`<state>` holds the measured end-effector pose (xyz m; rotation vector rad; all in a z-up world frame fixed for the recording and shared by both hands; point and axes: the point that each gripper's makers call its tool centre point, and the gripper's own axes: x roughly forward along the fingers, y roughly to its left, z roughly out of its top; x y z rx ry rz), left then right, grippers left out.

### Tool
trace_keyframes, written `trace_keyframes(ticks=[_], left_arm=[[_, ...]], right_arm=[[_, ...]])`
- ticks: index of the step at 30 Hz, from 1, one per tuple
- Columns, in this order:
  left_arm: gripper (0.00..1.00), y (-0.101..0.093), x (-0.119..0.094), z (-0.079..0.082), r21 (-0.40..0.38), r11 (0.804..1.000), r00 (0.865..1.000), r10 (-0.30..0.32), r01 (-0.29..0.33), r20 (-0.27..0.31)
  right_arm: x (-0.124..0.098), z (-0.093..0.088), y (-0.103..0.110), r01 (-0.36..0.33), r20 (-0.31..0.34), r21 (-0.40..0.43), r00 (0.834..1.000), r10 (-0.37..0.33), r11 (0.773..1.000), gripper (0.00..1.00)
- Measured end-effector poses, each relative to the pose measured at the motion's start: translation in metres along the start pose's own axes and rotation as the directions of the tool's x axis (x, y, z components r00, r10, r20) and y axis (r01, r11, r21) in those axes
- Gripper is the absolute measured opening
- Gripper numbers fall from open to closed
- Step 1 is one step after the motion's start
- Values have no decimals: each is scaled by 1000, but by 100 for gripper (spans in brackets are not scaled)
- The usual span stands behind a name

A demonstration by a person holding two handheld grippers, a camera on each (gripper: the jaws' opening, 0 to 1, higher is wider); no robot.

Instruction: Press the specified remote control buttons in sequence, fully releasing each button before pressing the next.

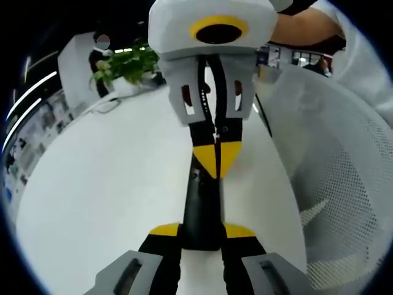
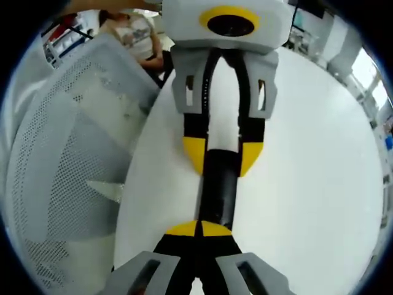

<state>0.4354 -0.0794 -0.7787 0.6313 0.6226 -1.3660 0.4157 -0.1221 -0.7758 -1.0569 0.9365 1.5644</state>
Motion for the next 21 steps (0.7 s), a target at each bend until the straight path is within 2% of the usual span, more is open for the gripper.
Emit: trace_keyframes(ticks=[21], left_arm=[[23,1,0,0,11,1000,1000,7,-7,-9]], right_arm=[[0,1,0,2,10,5,1000,-2,1000,0]])
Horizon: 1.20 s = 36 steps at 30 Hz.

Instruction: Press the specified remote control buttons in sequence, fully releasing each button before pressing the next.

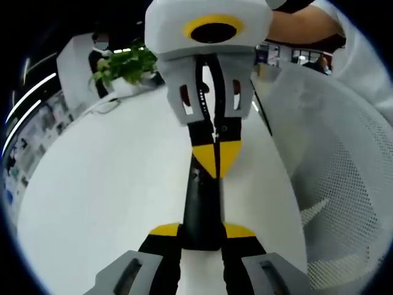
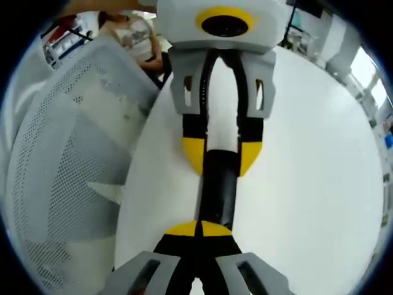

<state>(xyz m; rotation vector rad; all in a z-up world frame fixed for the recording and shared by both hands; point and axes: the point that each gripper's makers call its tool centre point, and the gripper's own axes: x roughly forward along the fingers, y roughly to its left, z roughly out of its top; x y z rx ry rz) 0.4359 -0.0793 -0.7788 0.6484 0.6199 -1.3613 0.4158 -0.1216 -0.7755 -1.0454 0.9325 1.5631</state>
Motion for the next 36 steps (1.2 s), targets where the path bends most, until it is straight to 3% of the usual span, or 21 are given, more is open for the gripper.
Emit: trace_keyframes(ticks=[16,36], left_arm=[[23,-1,-1,0,5,1000,1000,-1,1,-3],[23,-1,-1,1,2,1000,1000,-1,1,0]], right_arm=[[-10,8,-4,25,34,18,999,-25,1000,0],[-16,11,-13,57,23,-10,998,-57,998,0]])
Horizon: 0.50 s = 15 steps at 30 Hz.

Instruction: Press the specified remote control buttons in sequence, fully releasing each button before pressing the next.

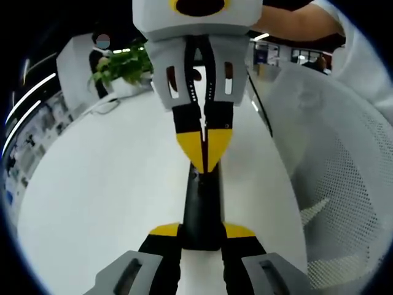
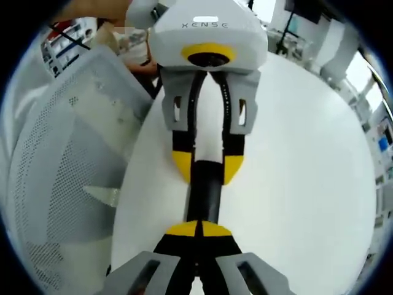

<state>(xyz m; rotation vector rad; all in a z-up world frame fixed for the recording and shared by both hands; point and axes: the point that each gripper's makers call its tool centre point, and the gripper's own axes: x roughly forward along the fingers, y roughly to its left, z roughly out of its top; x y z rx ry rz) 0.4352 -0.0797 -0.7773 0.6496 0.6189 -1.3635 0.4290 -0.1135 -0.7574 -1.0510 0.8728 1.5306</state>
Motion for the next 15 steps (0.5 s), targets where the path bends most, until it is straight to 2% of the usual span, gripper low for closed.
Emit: trace_keyframes(ticks=[15], left_arm=[[23,1,0,0,-2,1000,1000,-2,2,3]], right_arm=[[8,0,-1,-9,-3,-8,1000,9,1000,0]])
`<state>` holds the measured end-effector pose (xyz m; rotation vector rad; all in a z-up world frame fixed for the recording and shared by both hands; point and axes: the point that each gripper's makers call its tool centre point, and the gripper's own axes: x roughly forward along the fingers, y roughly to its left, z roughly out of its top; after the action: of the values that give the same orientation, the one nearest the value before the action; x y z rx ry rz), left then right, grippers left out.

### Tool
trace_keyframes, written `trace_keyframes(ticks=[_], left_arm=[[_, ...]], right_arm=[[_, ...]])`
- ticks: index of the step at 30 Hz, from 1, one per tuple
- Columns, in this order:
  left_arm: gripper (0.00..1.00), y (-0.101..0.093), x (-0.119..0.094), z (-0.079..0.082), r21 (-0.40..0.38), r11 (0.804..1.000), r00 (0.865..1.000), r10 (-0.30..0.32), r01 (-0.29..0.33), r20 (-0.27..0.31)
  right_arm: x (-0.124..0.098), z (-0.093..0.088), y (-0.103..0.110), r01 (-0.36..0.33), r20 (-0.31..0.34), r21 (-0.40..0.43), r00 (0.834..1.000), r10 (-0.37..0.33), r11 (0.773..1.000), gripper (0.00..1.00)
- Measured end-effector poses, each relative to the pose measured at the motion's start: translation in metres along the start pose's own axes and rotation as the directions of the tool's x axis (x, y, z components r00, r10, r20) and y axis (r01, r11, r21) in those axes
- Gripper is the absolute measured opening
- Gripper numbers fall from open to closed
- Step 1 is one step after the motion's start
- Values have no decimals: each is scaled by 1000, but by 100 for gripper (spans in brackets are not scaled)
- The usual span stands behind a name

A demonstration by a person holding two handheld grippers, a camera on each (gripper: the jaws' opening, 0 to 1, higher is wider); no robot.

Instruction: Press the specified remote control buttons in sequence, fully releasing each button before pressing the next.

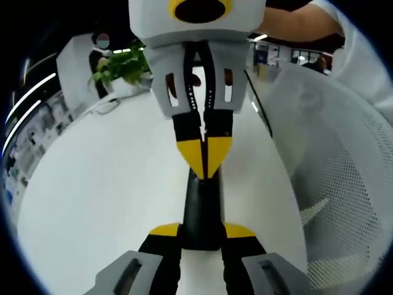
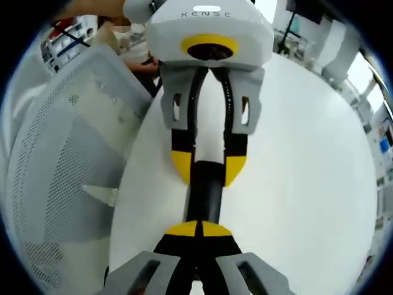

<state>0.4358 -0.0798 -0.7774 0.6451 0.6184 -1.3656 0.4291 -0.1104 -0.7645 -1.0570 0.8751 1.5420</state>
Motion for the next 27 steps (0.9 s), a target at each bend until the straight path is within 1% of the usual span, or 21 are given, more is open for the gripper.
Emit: trace_keyframes(ticks=[21,27], left_arm=[[23,0,0,-1,-1,1000,1000,-2,2,8],[23,-1,0,-1,-3,1000,1000,-1,1,11]], right_arm=[[8,0,1,-18,2,-2,1000,18,1000,0],[9,0,1,-23,3,19,1000,23,1000,0]])
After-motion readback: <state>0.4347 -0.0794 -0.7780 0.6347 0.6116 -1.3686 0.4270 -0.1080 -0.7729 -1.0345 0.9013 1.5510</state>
